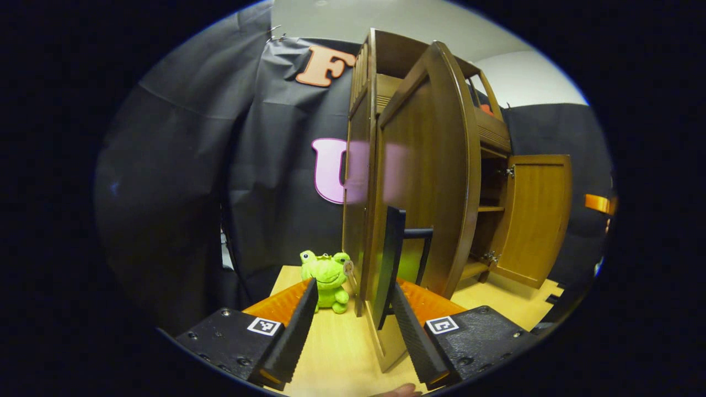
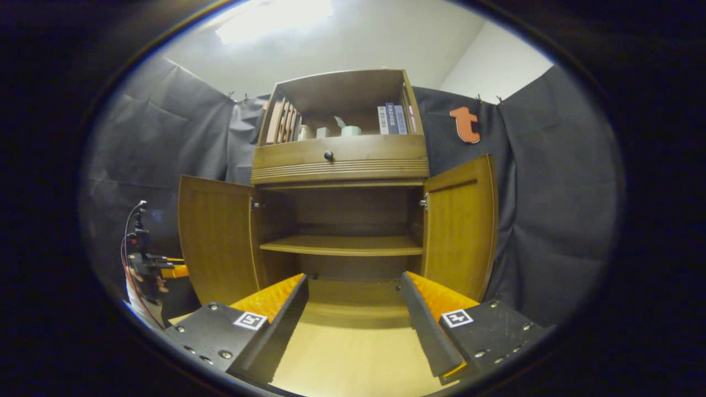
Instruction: Open the right door of the double-door shoe cabinet with the right hand, and open the left door with the left hand.
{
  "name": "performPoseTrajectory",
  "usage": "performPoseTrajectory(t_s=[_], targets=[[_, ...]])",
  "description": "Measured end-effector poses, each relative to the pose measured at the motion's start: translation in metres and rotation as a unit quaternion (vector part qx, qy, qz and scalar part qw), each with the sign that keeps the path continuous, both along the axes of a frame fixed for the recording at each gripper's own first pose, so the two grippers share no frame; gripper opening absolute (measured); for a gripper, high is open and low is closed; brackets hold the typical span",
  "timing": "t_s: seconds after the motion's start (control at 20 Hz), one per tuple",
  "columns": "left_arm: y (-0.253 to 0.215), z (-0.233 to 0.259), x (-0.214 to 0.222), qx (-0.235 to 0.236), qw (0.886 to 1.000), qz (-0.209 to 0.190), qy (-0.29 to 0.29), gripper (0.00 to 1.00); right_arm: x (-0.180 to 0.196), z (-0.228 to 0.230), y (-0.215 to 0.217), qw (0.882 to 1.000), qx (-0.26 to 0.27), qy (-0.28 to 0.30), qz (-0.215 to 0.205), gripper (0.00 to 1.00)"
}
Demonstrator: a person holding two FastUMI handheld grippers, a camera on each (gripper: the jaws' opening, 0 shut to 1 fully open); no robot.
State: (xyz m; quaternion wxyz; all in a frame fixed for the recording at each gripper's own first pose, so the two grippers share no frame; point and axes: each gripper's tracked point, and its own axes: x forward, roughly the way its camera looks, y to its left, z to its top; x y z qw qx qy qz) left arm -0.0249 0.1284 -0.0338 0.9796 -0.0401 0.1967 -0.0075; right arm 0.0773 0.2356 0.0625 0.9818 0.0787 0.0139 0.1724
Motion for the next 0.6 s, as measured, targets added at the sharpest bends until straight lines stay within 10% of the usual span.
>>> performPoseTrajectory(t_s=[0.6], targets=[[-0.005,0.078,-0.040,0.045,0.992,0.109,-0.049,0.83,-0.025,0.017,-0.003,0.998,0.057,-0.020,-0.024,1.00]])
